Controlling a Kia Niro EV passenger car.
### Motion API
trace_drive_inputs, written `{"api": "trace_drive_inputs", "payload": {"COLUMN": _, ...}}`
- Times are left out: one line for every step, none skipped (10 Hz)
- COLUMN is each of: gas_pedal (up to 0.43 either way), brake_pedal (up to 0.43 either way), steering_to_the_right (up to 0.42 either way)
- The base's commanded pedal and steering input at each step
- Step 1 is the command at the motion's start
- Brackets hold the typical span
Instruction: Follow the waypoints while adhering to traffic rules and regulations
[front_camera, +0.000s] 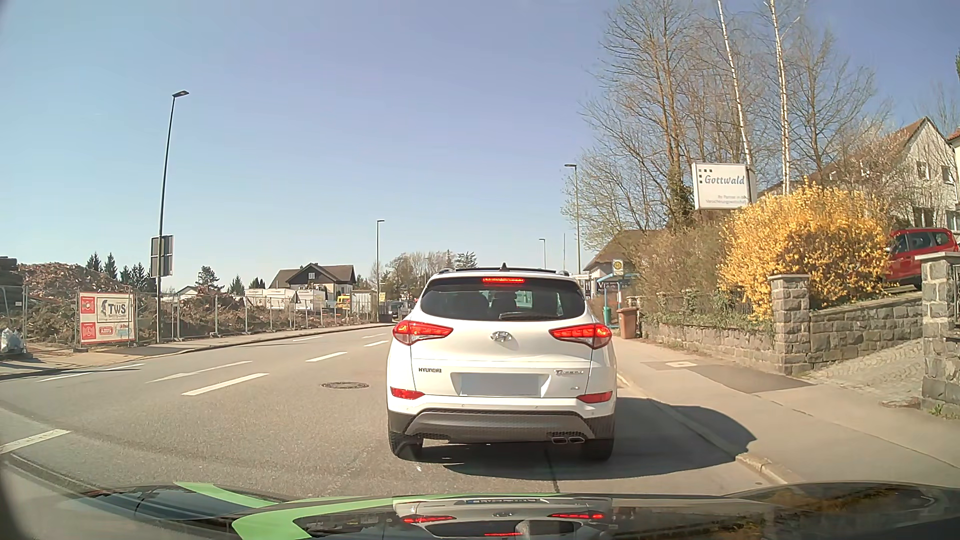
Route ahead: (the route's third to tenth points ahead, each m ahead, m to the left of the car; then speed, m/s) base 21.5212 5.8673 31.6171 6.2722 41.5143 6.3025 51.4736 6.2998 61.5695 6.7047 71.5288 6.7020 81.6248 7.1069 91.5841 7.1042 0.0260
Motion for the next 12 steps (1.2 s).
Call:
{"api": "trace_drive_inputs", "payload": {"gas_pedal": 0.0, "brake_pedal": 0.287, "steering_to_the_right": -0.009}}
{"api": "trace_drive_inputs", "payload": {"gas_pedal": 0.0, "brake_pedal": 0.299, "steering_to_the_right": -0.009}}
{"api": "trace_drive_inputs", "payload": {"gas_pedal": 0.0, "brake_pedal": 0.299, "steering_to_the_right": -0.009}}
{"api": "trace_drive_inputs", "payload": {"gas_pedal": 0.0, "brake_pedal": 0.299, "steering_to_the_right": -0.009}}
{"api": "trace_drive_inputs", "payload": {"gas_pedal": 0.0, "brake_pedal": 0.305, "steering_to_the_right": -0.009}}
{"api": "trace_drive_inputs", "payload": {"gas_pedal": 0.0, "brake_pedal": 0.299, "steering_to_the_right": -0.009}}
{"api": "trace_drive_inputs", "payload": {"gas_pedal": 0.0, "brake_pedal": 0.299, "steering_to_the_right": -0.009}}
{"api": "trace_drive_inputs", "payload": {"gas_pedal": 0.0, "brake_pedal": 0.299, "steering_to_the_right": -0.009}}
{"api": "trace_drive_inputs", "payload": {"gas_pedal": 0.0, "brake_pedal": 0.299, "steering_to_the_right": -0.009}}
{"api": "trace_drive_inputs", "payload": {"gas_pedal": 0.0, "brake_pedal": 0.299, "steering_to_the_right": -0.009}}
{"api": "trace_drive_inputs", "payload": {"gas_pedal": 0.0, "brake_pedal": 0.299, "steering_to_the_right": -0.009}}
{"api": "trace_drive_inputs", "payload": {"gas_pedal": 0.0, "brake_pedal": 0.299, "steering_to_the_right": -0.009}}
